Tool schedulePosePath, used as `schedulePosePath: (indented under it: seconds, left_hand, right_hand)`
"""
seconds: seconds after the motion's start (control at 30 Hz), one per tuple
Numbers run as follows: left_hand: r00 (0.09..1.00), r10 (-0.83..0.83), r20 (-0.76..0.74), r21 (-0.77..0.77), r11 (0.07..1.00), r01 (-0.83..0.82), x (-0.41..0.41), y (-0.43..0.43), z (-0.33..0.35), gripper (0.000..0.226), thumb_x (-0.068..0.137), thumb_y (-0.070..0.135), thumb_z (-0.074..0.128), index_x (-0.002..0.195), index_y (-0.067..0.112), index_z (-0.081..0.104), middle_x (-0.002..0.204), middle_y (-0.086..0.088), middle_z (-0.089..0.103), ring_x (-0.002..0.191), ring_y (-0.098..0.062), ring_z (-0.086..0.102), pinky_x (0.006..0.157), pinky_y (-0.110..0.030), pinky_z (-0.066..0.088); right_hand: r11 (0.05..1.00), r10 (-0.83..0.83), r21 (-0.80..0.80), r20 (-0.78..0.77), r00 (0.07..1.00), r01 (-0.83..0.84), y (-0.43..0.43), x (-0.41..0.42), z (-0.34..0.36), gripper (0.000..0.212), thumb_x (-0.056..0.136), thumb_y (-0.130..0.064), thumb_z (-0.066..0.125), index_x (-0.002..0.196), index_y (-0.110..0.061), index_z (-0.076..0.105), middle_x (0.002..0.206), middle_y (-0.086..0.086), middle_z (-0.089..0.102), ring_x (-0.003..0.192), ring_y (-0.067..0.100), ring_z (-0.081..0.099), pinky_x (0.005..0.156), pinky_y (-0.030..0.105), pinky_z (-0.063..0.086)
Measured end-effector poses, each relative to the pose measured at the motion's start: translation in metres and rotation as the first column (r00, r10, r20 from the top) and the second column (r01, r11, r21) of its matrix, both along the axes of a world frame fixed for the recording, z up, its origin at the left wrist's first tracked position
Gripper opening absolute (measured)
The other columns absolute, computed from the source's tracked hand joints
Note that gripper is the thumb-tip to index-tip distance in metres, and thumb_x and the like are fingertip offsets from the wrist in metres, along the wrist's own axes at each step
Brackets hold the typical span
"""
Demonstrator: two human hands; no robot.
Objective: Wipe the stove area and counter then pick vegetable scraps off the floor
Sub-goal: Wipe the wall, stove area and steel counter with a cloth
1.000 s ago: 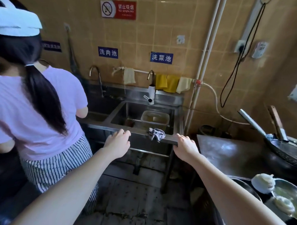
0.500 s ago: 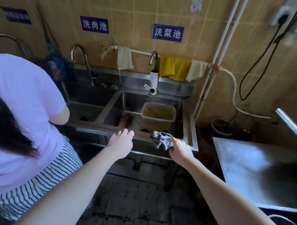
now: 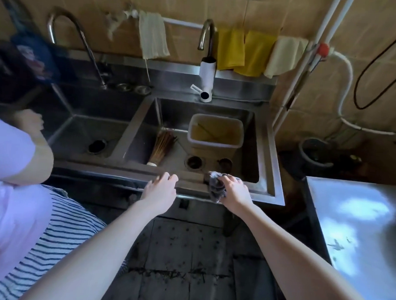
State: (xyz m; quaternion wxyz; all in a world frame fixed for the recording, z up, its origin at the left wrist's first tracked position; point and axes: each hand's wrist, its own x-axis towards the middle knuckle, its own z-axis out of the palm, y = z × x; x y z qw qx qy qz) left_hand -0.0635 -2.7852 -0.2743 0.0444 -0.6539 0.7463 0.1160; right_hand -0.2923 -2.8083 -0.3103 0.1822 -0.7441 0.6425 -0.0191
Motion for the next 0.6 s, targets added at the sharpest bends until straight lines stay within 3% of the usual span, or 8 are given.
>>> schedulePosePath:
  seconds: [0.23,0.43,0.6]
  left_hand:
    - [0.999,0.004,-0.038,0.012,1.000,-0.003,0.005,-0.014,-0.014,0.028,0.098,0.021,0.039,0.126,0.022,0.043,0.123,-0.003,0.049,0.111,-0.025,0.054,0.092,-0.040,0.042]
    - [0.998,-0.020,-0.054,0.005,1.000,0.020,0.001,-0.015,-0.015,0.028,0.099,0.021,0.038,0.126,0.022,0.044,0.126,-0.002,0.049,0.109,-0.024,0.054,0.092,-0.037,0.042]
    - [0.996,-0.072,-0.045,0.014,0.997,0.072,-0.008,-0.014,-0.010,0.029,0.099,0.021,0.038,0.128,0.020,0.043,0.128,-0.003,0.048,0.114,-0.023,0.052,0.096,-0.038,0.040]
  right_hand:
    - [0.999,0.015,0.031,-0.101,0.995,-0.012,-0.009,0.007,-0.019,0.068,0.079,-0.024,0.067,0.140,-0.023,0.035,0.141,0.008,0.042,0.121,0.033,0.044,0.100,0.040,0.038]
    - [1.000,-0.029,0.001,0.046,0.999,0.029,-0.007,0.008,-0.019,0.044,0.082,-0.008,0.058,0.125,-0.016,0.053,0.123,0.008,0.053,0.112,0.033,0.051,0.090,0.038,0.046]
    - [0.992,-0.074,-0.094,0.051,0.996,0.079,0.004,0.000,-0.006,0.044,0.086,-0.009,0.056,0.130,-0.017,0.054,0.131,0.006,0.051,0.122,0.026,0.045,0.096,0.035,0.047]
